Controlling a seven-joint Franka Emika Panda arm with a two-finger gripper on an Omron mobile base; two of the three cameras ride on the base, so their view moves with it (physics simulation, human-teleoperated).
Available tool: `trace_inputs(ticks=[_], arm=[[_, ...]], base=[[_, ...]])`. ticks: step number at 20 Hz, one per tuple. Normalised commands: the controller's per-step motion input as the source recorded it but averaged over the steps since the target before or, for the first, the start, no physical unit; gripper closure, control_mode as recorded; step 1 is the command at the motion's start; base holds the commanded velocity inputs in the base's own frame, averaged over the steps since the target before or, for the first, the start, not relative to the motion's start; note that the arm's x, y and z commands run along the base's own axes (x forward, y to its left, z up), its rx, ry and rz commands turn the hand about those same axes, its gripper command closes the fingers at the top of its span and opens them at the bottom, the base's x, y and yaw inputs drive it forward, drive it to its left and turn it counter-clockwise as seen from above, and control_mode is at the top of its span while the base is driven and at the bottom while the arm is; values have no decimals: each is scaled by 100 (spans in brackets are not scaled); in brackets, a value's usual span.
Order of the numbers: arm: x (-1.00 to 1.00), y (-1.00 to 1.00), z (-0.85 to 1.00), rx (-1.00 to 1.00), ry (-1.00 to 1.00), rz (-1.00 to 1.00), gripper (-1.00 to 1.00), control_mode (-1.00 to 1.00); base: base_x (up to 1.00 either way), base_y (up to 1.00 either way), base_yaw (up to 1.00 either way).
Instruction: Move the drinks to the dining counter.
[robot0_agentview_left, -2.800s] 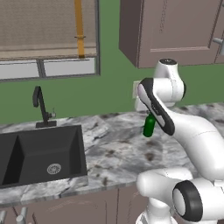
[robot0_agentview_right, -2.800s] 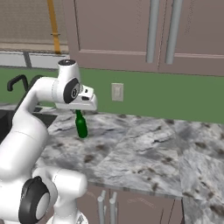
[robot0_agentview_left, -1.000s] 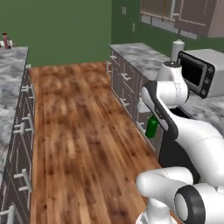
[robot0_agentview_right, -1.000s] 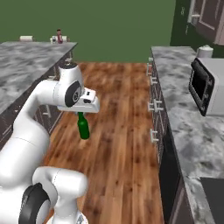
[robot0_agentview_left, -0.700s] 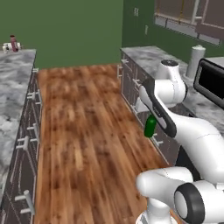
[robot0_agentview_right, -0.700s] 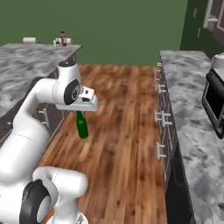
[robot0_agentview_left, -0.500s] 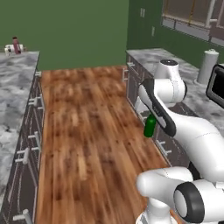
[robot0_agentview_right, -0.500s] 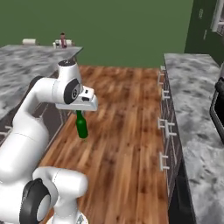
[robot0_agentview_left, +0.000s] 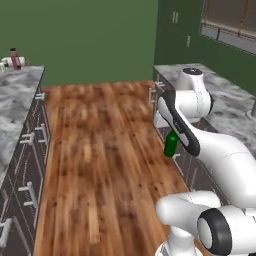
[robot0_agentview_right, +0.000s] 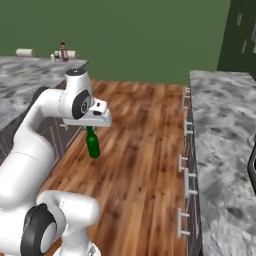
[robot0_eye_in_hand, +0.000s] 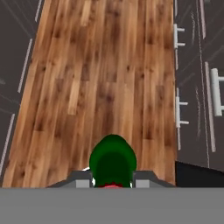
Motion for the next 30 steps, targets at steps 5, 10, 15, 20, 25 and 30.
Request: trace_inputs(ticks=[5, 10, 15, 20, 25, 30], arm=[[0, 0, 0, 0, 0, 0, 100, 100], [0, 0, 0, 0, 0, 0, 100, 100], [0, 0, 0, 0, 0, 0, 100, 100], [0, 0, 0, 0, 0, 0, 100, 100], [0, 0, 0, 0, 0, 0, 100, 100], [0, 0, 0, 0, 0, 0, 100, 100]], base=[[100, -32, 11], [100, -10, 14], [100, 0, 16], [100, -3, 15], [100, -9, 15], [100, -5, 16]])
